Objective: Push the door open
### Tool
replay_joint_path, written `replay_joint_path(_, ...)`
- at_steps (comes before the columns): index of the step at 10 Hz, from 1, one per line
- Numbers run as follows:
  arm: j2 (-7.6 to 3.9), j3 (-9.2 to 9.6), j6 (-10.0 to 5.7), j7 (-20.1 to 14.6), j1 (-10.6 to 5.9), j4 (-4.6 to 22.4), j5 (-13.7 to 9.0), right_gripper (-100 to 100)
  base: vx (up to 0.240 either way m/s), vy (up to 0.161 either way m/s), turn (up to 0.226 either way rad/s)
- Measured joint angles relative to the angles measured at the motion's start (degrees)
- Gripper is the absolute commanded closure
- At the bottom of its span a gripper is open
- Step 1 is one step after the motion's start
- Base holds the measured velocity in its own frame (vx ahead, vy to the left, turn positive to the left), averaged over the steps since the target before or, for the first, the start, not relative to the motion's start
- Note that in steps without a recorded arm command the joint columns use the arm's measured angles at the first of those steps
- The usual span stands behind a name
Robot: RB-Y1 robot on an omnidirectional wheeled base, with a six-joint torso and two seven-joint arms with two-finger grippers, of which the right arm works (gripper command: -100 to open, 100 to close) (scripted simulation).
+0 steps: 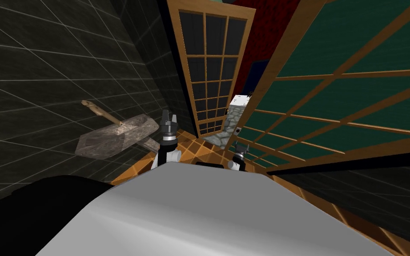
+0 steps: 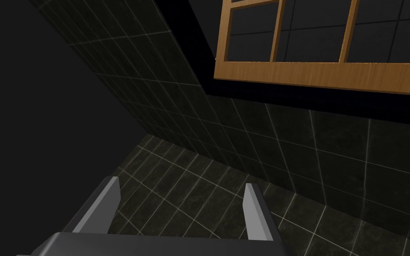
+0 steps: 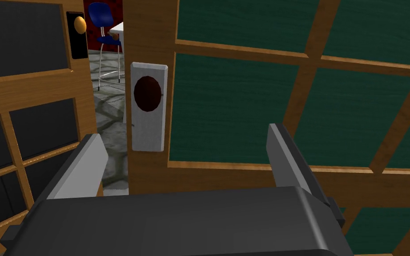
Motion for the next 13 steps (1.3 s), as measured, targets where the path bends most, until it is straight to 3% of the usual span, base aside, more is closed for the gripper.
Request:
replay_joint_path(4, 1.28, 0.16, -1.33, -3.0, -1.76, 5.2, -2.1, -100, 0.074, -0.075, 0.141)
replay_joint_path(11, 3.45, 0.37, -2.98, -7.4, -3.94, 12.0, -5.0, -100, 0.059, -0.065, 0.090)
replay_joint_path(12, 3.48, 0.37, -3.06, -7.5, -3.98, 12.1, -5.1, -100, 0.072, -0.035, 0.010)
replay_joint_path(13, 2.53, 0.32, -3.03, -7.6, -4.02, 12.1, -5.1, -100, 0.139, -0.074, 0.024)
